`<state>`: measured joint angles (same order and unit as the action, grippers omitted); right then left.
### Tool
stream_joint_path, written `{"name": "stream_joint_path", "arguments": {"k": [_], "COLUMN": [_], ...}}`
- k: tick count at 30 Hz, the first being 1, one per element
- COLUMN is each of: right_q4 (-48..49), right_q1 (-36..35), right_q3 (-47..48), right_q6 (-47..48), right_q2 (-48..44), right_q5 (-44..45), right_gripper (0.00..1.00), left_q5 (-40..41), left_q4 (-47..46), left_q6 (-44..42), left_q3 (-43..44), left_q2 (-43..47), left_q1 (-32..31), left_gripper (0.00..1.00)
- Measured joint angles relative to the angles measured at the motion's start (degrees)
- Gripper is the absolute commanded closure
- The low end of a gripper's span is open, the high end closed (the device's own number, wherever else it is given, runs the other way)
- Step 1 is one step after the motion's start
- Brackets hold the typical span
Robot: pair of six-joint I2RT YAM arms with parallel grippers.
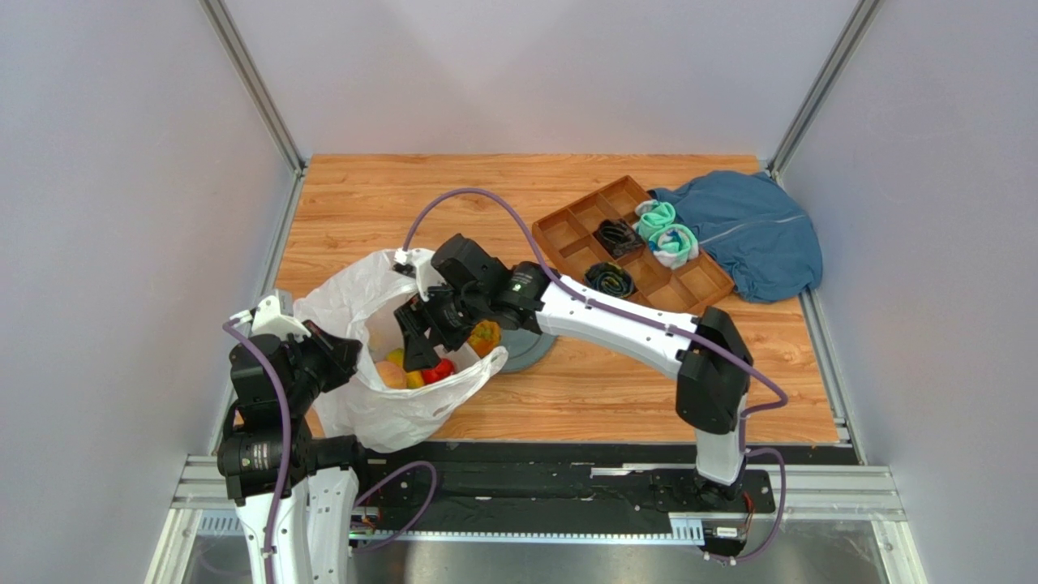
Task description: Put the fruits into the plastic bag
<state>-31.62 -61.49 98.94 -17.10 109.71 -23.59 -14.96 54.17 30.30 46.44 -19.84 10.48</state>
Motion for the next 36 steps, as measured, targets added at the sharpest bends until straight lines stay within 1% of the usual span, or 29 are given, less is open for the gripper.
{"name": "stream_joint_path", "arguments": {"k": [3,7,12,16,22,32,36], "right_q4": [1.09,3.41,5.49,5.38,4.15,0.96,0.55], "right_q1": [0.04,0.37,1.38,2.49,2.93,3.15,3.19], "right_q3": [-4.02,-7.10,-7.52,-7.48,-6.03,2.51,3.45], "right_q6": [1.22,2.64,3.48,3.72,4.22,4.70,4.87], "right_q2": [-4.85,-10.69,-13.00,-11.39,-5.73,1.99,3.06], "right_q5": [2.89,6.29,10.10,11.87,14.25,17.73,19.67], "right_gripper": [0.29,0.32,0.37,0.41,0.45,0.49,0.50], "left_q5": [0.00,-0.02,0.04,0.07,0.04,0.04,0.04], "left_q4": [0.00,0.00,0.00,0.00,0.00,0.00,0.00], "left_q6": [0.00,0.00,0.00,0.00,0.00,0.00,0.00], "left_q3": [0.00,0.00,0.00,0.00,0.00,0.00,0.00], "left_q2": [0.00,0.00,0.00,0.04,0.09,0.09,0.09], "left_q1": [0.00,0.00,0.00,0.00,0.00,0.00,0.00], "left_gripper": [1.00,1.00,1.00,1.00,1.00,1.00,1.00]}}
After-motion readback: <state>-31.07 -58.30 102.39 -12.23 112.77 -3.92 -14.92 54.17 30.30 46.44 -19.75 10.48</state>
